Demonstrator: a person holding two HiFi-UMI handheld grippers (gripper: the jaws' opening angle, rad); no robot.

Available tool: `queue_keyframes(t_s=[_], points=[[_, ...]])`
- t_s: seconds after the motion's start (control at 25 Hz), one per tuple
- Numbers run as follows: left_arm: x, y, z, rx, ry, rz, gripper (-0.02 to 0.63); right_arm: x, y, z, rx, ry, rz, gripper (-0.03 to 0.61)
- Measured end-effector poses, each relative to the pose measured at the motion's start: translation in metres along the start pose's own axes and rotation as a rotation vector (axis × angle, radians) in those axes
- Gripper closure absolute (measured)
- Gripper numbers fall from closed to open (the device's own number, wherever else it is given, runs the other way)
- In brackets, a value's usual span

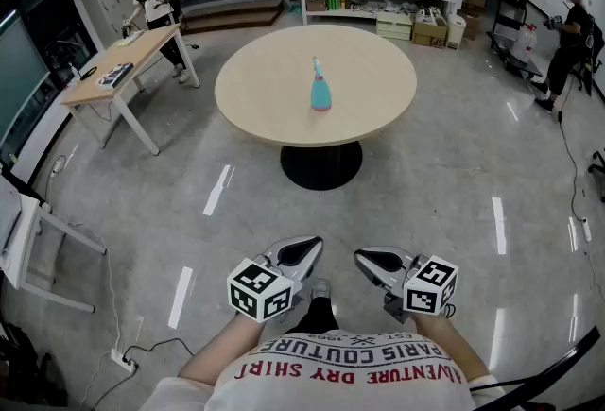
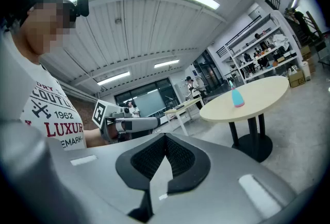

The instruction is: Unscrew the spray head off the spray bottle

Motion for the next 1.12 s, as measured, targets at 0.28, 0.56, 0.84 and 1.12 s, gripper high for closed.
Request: queue_keyframes(t_s=[0.28, 0.56, 0.84, 1.12], points=[[-0.159, -0.053, -0.118, 0.034, -0.058, 0.025, 0.611, 0.137, -0.074, -0.141, 0.039, 0.028, 0.088, 0.581], [-0.231, -0.108, -0.168, 0.026, -0.104, 0.037, 0.611, 0.219, -0.105, -0.208, 0.073, 0.056, 0.13, 0.58], [-0.293, -0.168, -0.217, 0.019, -0.068, 0.029, 0.611, 0.311, -0.132, -0.258, 0.047, 0.08, 0.096, 0.58], [-0.319, -0.218, -0.271, 0.088, -0.054, 0.027, 0.611, 0.384, -0.132, -0.318, 0.057, 0.172, 0.036, 0.581]])
Point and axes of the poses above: the fingertips, and each gripper's own axes: y backward along the fingers, x to its right, z out of its underside, the point moved 5 cm from there along y, backward along the fingers, and after that the axes turned 15 degrees about -x, right-handed, at the moved point
